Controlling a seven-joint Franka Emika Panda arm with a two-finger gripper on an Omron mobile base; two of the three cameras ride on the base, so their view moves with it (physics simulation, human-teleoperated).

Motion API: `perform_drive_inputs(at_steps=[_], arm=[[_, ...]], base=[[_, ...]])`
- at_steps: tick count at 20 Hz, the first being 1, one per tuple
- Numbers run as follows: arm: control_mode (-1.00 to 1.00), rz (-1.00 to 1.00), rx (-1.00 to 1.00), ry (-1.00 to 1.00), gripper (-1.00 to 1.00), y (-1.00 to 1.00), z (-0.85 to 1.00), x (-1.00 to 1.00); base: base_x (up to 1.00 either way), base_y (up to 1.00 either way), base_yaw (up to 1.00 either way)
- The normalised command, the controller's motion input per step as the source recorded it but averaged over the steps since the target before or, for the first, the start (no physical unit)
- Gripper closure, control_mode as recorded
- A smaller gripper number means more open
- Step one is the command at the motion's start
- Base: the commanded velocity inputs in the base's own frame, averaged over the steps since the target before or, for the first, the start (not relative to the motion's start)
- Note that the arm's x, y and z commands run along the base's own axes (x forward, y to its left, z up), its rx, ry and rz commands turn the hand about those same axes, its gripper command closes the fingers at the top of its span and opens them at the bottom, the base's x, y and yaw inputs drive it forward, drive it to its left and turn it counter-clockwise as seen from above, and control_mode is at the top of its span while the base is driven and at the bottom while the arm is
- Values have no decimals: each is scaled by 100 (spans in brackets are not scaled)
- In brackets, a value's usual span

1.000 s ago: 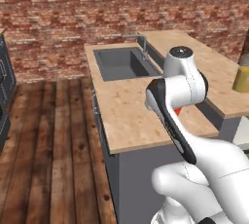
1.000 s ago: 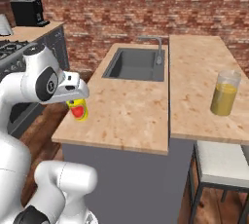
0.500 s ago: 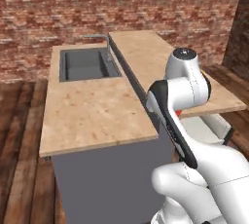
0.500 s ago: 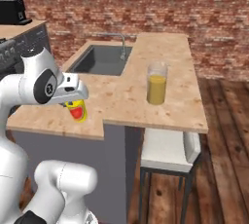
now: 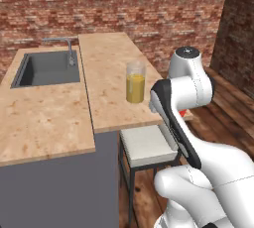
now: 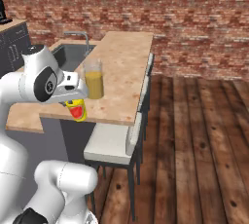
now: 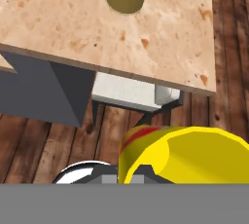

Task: Place the pitcher and cup on the dining counter for serving.

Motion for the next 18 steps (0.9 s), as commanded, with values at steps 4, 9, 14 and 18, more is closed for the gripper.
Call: perform_drive_inputs(at_steps=[4, 9, 14, 18], arm=[[100, 0, 0, 0, 100, 0, 0, 0], [100, 0, 0, 0, 100, 0, 0, 0], [100, 0, 0, 0, 100, 0, 0, 0], [100, 0, 0, 0, 100, 0, 0, 0]], base=[[0, -100, -1], [35, -100, -1], [96, -100, 1], [100, -86, 11]])
